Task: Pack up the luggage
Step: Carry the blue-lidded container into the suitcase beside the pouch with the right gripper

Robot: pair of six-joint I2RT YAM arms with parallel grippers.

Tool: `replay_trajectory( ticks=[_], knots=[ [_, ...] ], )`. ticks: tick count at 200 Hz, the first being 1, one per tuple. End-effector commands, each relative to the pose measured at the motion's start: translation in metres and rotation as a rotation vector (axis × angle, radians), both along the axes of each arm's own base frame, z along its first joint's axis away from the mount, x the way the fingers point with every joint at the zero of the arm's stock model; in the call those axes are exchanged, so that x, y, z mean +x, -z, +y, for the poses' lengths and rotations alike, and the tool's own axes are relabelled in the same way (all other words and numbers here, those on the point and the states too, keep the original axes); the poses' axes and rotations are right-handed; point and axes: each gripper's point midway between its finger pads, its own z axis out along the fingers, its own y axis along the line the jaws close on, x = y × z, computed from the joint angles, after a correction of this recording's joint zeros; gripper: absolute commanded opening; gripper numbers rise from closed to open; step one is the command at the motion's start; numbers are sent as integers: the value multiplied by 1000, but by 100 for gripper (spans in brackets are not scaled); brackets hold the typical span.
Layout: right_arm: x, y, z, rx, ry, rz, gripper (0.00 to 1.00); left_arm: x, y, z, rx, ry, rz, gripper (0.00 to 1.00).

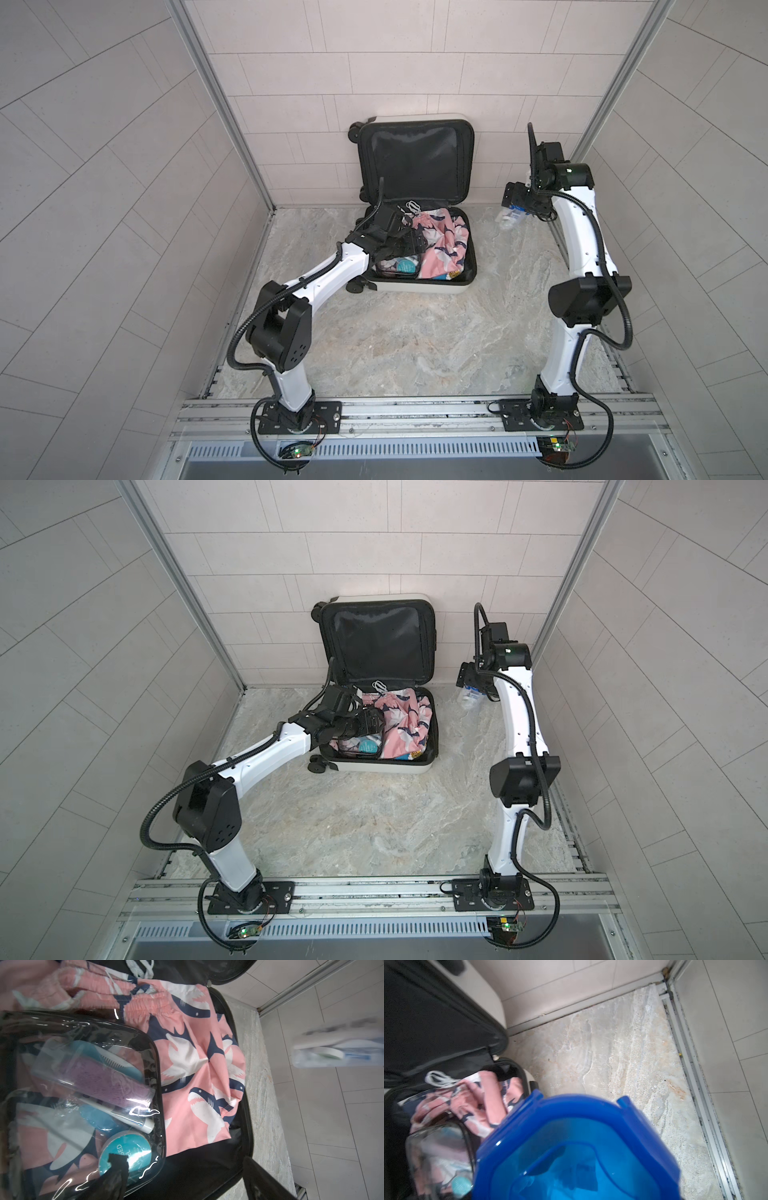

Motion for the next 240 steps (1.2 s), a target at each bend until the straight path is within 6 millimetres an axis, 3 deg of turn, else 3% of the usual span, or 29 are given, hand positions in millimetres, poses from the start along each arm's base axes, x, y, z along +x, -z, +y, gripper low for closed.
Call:
replay_trajectory(
  ticks=[1,53,107,240],
  knots=[
    [-11,-11,52,76,-165,-19,73,2,1,6,-9,-12,22,90],
    [-46,14,144,154,-421,115,70,-3,5,14,5,-18,30,89],
    [-70,52,193,173,-527,265,67,-15,9,21,8,-22,44,87],
    [-63,134,192,91,-480,498,64,-34,22,28,10,-23,88,86]
  ],
)
